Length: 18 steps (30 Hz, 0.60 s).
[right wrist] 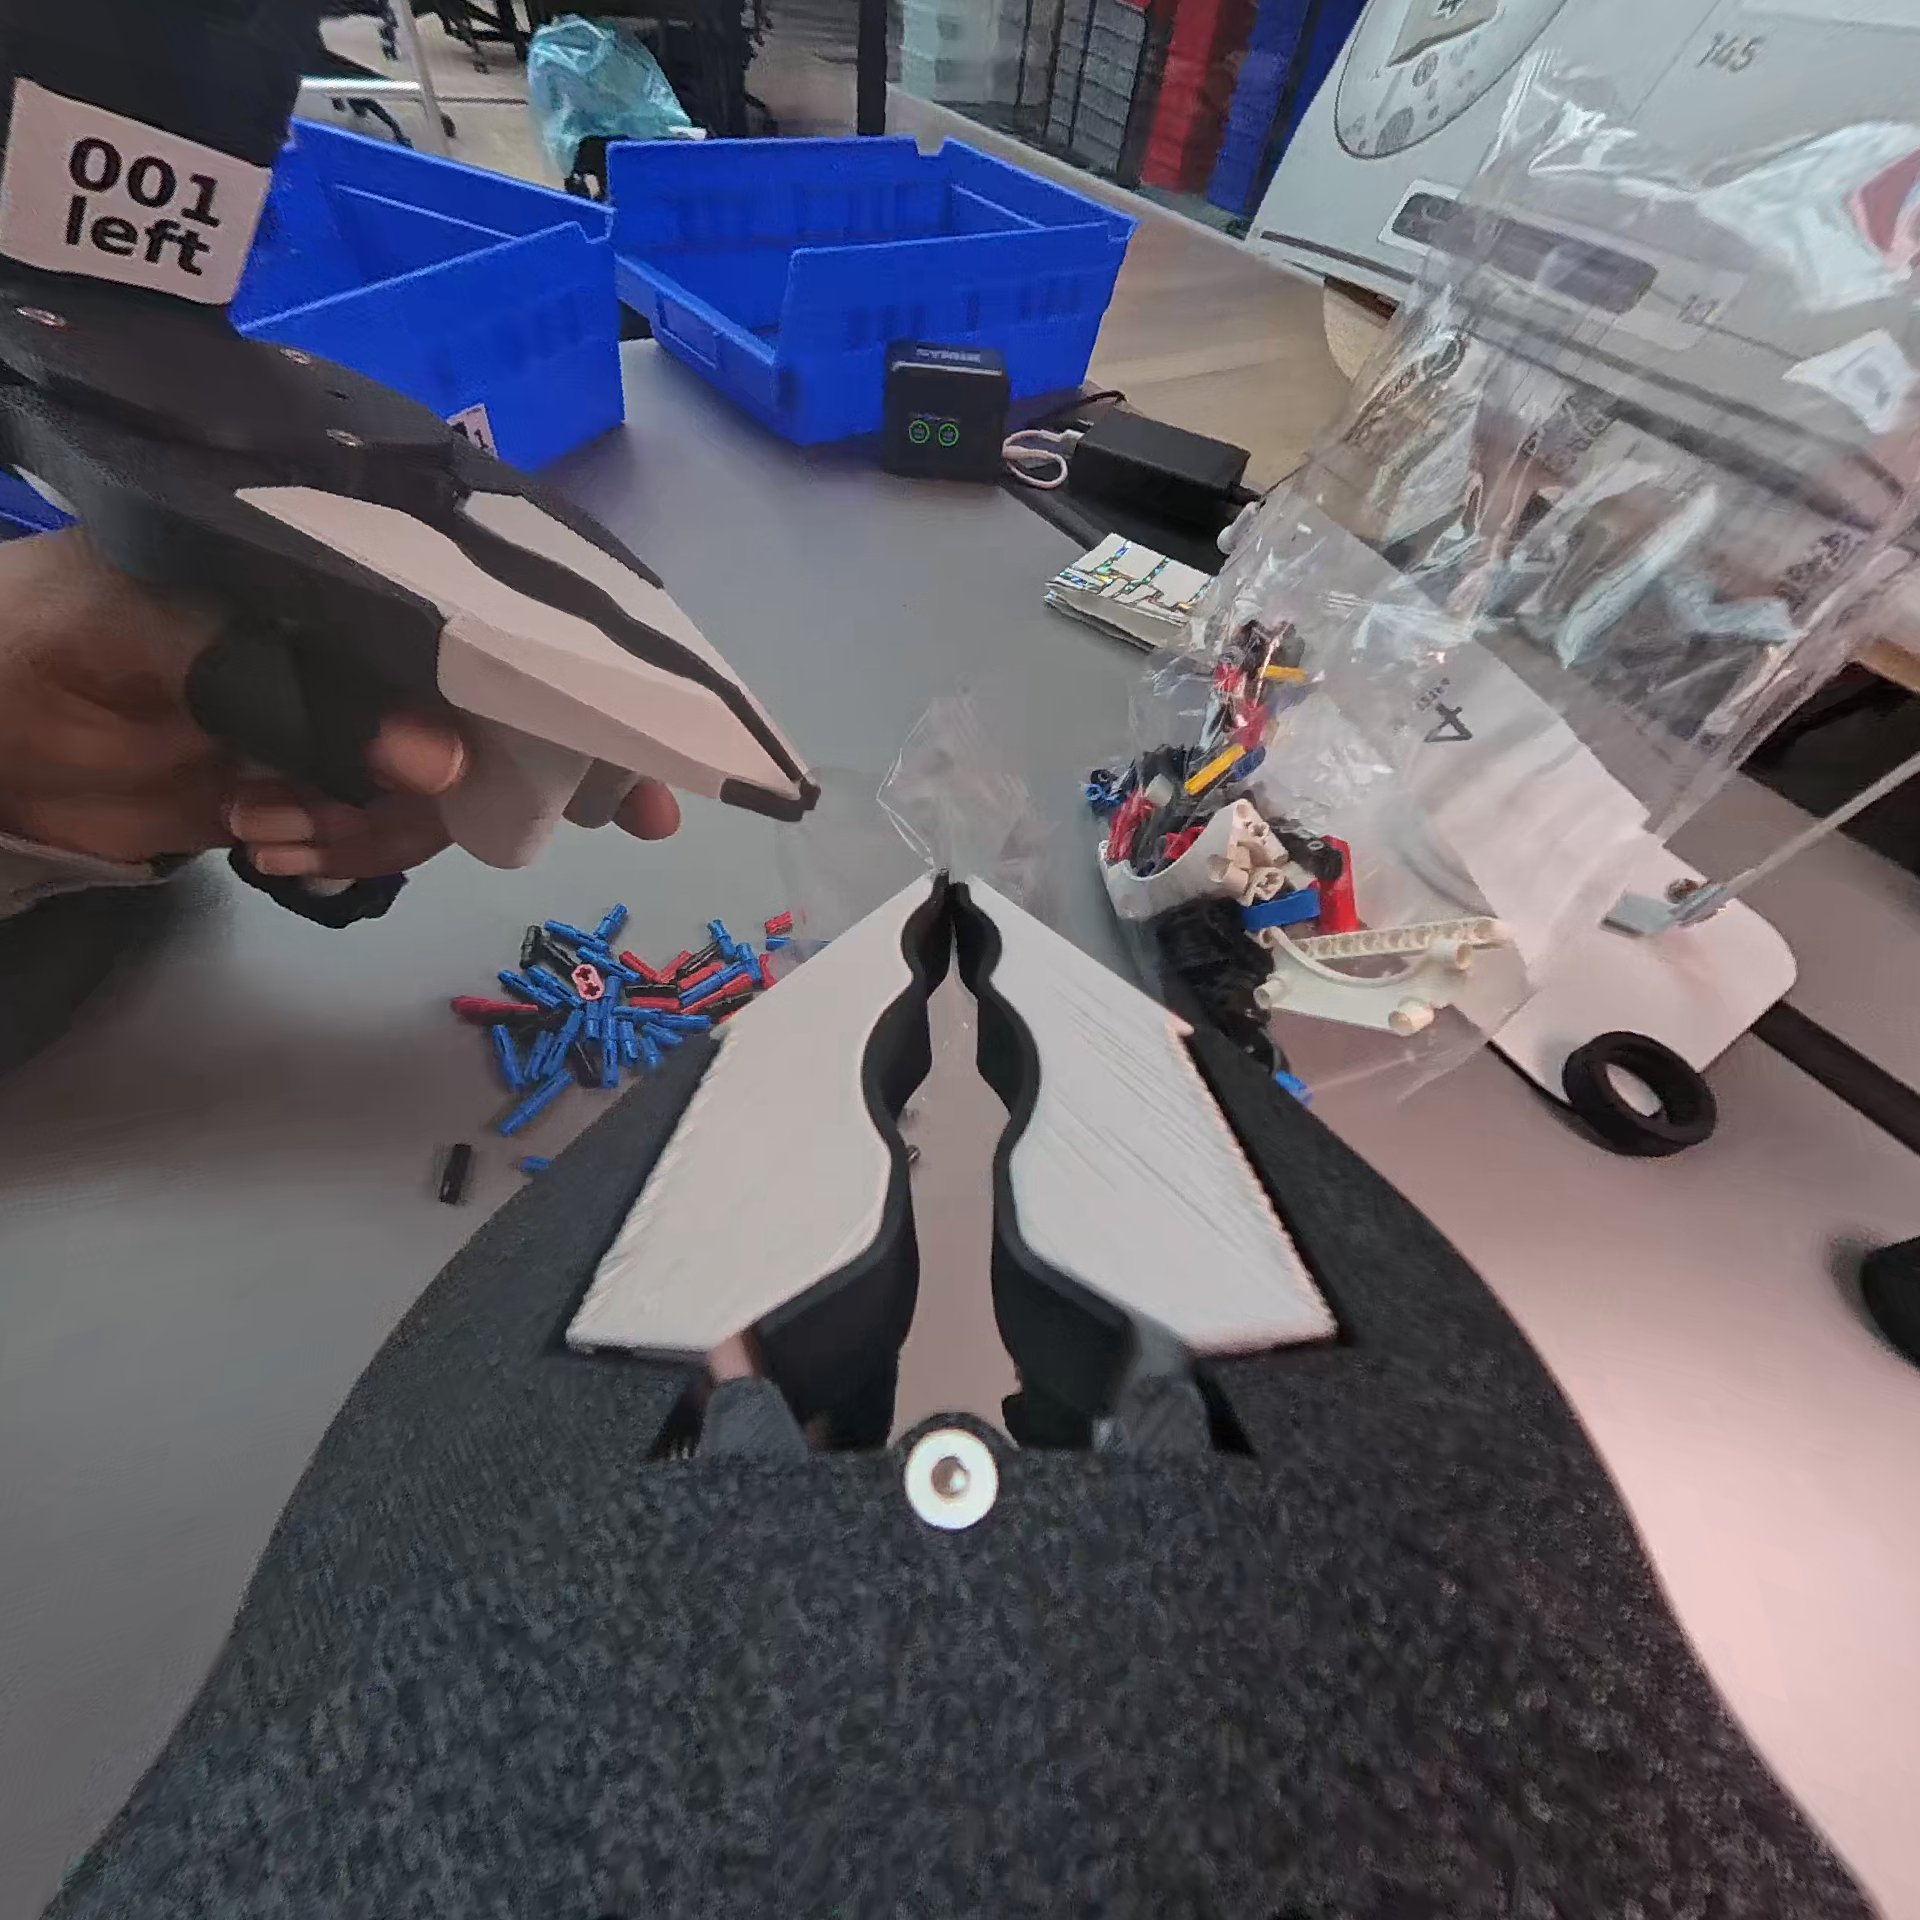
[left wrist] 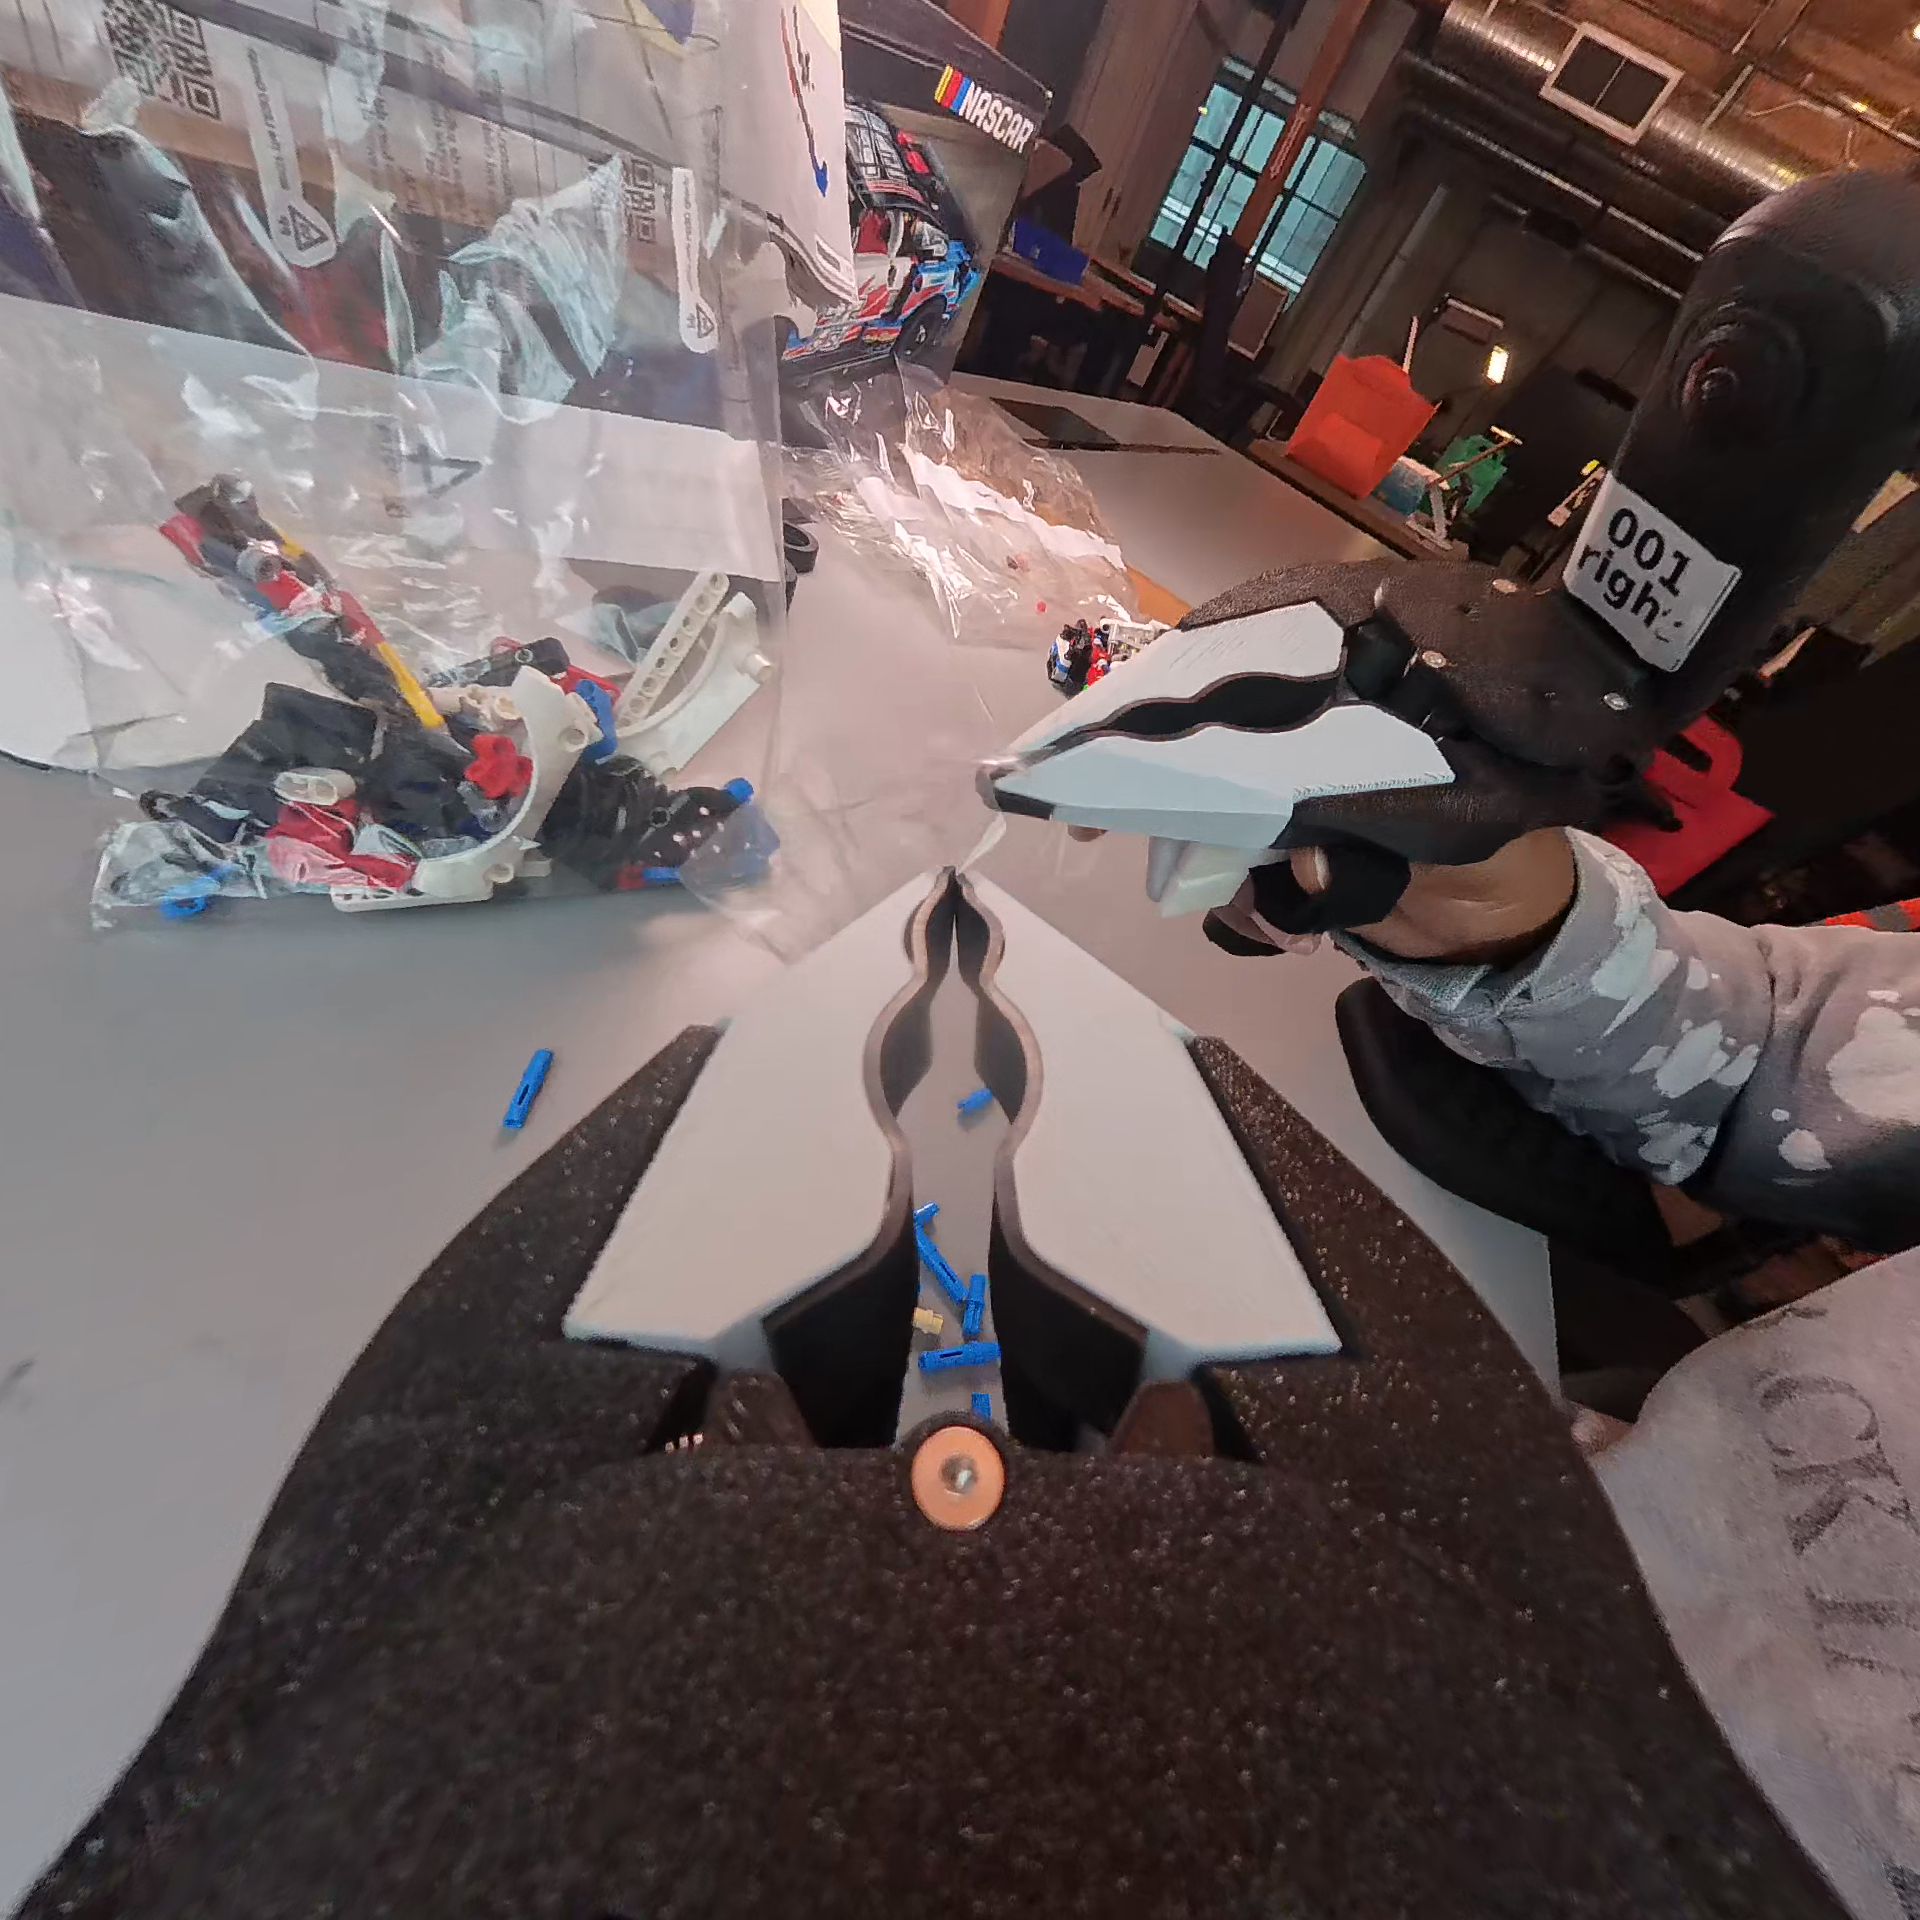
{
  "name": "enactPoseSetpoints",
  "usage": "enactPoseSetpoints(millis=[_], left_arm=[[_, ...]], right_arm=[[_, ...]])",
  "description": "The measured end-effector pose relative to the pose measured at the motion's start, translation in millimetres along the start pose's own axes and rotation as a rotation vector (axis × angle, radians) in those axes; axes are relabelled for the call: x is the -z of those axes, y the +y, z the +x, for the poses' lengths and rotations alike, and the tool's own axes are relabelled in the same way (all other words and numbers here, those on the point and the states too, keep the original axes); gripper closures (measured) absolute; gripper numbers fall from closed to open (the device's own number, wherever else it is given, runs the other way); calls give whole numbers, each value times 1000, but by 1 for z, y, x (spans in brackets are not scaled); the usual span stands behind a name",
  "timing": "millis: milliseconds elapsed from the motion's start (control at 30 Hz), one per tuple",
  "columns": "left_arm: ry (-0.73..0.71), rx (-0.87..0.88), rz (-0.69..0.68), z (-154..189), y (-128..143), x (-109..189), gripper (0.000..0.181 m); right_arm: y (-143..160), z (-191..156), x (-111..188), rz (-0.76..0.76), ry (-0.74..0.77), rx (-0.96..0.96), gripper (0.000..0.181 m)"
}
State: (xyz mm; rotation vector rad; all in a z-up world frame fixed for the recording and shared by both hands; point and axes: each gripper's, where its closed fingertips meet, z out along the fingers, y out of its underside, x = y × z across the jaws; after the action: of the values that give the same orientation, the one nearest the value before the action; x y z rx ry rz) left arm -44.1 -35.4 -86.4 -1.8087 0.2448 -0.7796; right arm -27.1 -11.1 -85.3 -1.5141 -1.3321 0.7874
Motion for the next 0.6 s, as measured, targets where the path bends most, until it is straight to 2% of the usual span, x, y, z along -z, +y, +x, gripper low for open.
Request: enactPoseSetpoints(millis=[200, 467, 600], left_arm=[[32, 71, 33, -3, -4, 5, 181], [1, 103, 34, -11, -3, 9, 181], [7, 196, 78, -15, -9, 13, 181]], right_arm=[[4, 0, 0, -23, -51, -90, 181], [8, 2, 3, -35, -119, -254, 181], [4, 1, 3, 3, -221, -477, 181]])
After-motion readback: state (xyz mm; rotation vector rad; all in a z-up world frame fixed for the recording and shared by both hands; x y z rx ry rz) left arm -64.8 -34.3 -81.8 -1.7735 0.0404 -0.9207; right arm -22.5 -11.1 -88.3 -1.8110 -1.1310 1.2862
